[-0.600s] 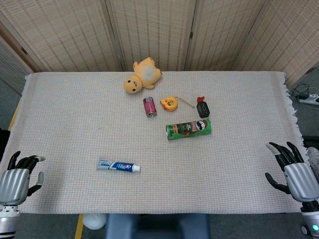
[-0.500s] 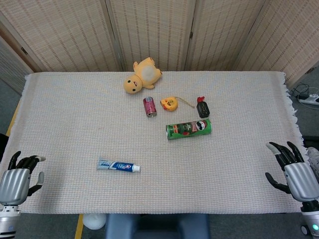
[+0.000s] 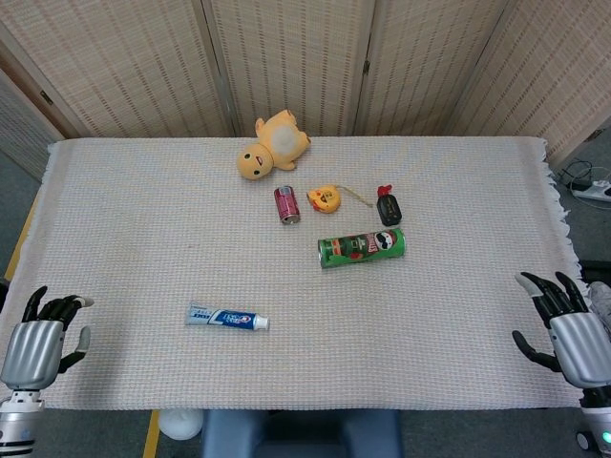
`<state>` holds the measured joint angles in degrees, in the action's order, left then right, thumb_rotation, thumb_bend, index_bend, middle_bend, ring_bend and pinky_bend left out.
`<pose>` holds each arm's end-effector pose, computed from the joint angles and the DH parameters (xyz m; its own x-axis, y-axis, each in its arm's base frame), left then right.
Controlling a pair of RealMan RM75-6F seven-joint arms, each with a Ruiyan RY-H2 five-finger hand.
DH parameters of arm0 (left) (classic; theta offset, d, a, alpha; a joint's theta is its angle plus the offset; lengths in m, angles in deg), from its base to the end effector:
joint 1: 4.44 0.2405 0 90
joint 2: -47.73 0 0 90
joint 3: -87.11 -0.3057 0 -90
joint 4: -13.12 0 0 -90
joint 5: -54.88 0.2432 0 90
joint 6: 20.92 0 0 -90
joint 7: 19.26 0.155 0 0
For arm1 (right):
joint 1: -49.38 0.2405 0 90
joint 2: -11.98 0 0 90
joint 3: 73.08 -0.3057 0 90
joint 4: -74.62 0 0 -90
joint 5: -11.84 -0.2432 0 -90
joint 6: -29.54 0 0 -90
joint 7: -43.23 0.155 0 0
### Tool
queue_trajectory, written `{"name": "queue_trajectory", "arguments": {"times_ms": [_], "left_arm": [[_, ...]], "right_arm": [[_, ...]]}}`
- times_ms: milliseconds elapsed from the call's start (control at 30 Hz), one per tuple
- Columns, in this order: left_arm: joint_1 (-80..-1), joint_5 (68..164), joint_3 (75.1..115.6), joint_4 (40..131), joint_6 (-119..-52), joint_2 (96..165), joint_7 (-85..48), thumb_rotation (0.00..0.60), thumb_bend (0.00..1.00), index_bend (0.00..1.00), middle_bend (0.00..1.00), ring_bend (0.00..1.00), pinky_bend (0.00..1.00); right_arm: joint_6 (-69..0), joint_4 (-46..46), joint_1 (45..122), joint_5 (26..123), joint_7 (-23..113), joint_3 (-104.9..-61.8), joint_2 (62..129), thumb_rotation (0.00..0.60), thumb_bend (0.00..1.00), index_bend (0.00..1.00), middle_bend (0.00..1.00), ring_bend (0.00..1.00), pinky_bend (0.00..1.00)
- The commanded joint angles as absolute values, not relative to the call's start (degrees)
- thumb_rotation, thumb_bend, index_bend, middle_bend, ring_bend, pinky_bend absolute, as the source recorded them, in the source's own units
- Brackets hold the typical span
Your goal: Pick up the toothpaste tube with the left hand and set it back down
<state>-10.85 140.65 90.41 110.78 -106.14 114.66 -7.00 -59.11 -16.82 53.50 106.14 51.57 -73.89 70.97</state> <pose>-0.3356 0.2072 0.1250 0.4602 -0.0119 0.8877 0.8868 -0.0403 -0.4603 -0.3603 -0.1843 0.1795 0.3646 0.0060 0.9312 -0.9217 -0.1398 0.3618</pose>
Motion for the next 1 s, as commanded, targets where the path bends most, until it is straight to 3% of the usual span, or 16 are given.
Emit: {"name": "queue_trajectory", "arguments": {"times_ms": [33,367,667,1000], "left_arm": [[-11.39,141.3,90.46,110.46,-105.73,114.85,-7.1,0.6,0.57,0.32,0.32,0.3,0.1],[-18.66,145.36,91.11,107.63,-97.73,116.23,-7.62,0.6,0.56,0.31,0.32,0.3,0.1],[-27.61,142.99,92.28,102.29,-85.05,121.05,-3.84,0.6,0.44,0.19,0.23,0.22,0.08],[-32.69,139.48,91.56,98.33,-77.62,127.33,1.84,0.6,0.35,0.17,0.19,0.18,0.06]], "right_arm": [[-59.29,-16.85,53.46,106.18,51.54,-73.95,70.94,0.6,0.39,0.09,0.16,0.15,0.04],[-60.0,-17.68,53.28,106.35,51.08,-74.17,70.21,0.6,0.39,0.09,0.16,0.15,0.04],[-59.97,-17.93,53.12,106.2,50.89,-74.1,70.08,0.6,0.39,0.09,0.16,0.15,0.04],[-59.67,-17.83,53.09,105.89,50.87,-74.11,70.12,0.6,0.39,0.09,0.16,0.15,0.04]]}}
